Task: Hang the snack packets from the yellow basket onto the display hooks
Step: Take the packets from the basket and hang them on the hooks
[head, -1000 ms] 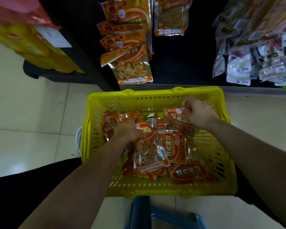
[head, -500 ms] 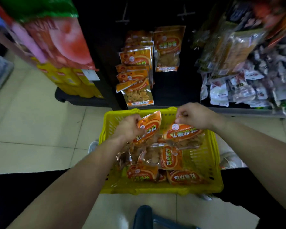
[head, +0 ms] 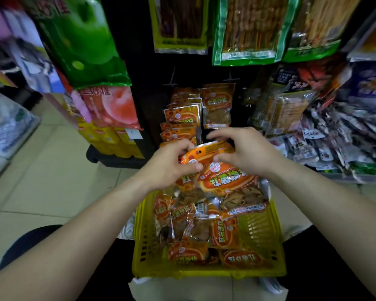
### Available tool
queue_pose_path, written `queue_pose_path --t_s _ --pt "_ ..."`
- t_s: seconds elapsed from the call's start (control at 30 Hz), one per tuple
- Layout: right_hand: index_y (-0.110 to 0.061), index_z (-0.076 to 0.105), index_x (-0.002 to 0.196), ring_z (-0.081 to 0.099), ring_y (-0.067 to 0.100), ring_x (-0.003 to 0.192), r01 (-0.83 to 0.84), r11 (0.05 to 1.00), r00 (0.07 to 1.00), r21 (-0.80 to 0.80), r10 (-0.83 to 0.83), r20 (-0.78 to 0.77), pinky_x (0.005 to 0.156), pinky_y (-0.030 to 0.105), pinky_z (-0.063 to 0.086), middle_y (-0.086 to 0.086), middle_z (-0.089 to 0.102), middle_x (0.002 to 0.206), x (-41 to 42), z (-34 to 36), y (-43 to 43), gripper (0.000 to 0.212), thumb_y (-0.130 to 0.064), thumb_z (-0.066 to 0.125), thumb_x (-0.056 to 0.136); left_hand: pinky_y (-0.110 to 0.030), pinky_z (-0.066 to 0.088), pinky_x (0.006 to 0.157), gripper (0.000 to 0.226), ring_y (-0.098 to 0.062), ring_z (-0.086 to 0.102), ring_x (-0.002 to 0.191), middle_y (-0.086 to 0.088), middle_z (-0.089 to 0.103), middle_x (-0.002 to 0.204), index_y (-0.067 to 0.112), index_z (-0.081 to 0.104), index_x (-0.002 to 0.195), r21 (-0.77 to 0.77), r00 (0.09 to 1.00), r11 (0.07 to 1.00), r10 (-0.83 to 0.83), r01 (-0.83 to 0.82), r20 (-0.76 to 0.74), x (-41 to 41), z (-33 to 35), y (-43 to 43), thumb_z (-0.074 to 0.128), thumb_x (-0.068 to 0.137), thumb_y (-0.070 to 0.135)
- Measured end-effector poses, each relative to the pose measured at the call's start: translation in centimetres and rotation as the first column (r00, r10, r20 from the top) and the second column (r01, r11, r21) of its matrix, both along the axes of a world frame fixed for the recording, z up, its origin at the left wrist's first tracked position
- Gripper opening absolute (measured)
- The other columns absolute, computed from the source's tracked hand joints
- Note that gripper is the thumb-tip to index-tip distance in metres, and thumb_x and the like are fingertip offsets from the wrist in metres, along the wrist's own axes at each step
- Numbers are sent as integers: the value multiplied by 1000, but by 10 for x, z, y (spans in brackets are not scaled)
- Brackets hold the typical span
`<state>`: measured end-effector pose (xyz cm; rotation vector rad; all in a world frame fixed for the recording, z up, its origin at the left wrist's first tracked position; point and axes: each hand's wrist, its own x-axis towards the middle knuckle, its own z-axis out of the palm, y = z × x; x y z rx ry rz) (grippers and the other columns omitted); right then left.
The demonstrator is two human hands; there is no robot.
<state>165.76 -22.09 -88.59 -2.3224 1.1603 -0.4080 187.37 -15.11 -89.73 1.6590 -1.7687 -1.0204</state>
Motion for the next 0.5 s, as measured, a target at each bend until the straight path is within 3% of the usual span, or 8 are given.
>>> queue_pose_path --t_s 0.07,0.17,0.23,0.3,0.37,0.5 --pt "-40 64 97 61 14 92 28 999 1000 16 -28 -14 74 38 52 -16 67 90 5 -7 -6 24 -46 78 78 -47 57 80 21 -14 69 89 3 71 95 28 61 93 -2 1000 1000 12 -12 -14 1 -2 -3 76 85 40" --pt "-37 57 75 57 13 79 75 997 997 0 -75 -31 62 34 45 -14 60 72 13 -15 -17 23 -51 75 77 -35 53 71 19 -5 66 82 8 69 89 29 61 93 -29 998 998 62 -62 7 -3 -4 -8 70 88 46" --pt "-37 56 71 58 12 77 108 994 994 2 -108 -36 62 33 45 -14 60 71 15 -16 -24 25 -52 75 77 -28 53 68 30 0 65 79 13 69 87 33 60 97 -37 992 995 95 -92 87 -10 -4 -12 72 81 56" --pt "-35 58 70 60 10 74 140 989 990 48 -139 -4 62 35 49 -13 61 71 15 -19 -32 25 -52 75 77 -33 56 69 42 -3 66 83 16 69 91 39 57 100 -91 957 992 110 -89 270 -16 -7 -19 76 72 63" --pt "-32 60 69 61 10 69 149 985 988 89 -151 16 62 38 51 -11 62 69 15 -22 -39 26 -51 76 77 -39 57 71 33 -9 65 86 16 68 93 40 56 100 -165 910 982 151 -92 387 -18 -9 -29 75 77 55" --pt "-25 62 71 60 9 62 153 983 988 102 -152 -18 54 32 44 -6 62 65 12 -21 -52 35 -57 75 76 -40 57 72 9 -9 65 81 14 68 86 36 62 92 -178 944 976 171 -124 282 -14 -9 -48 69 86 32"
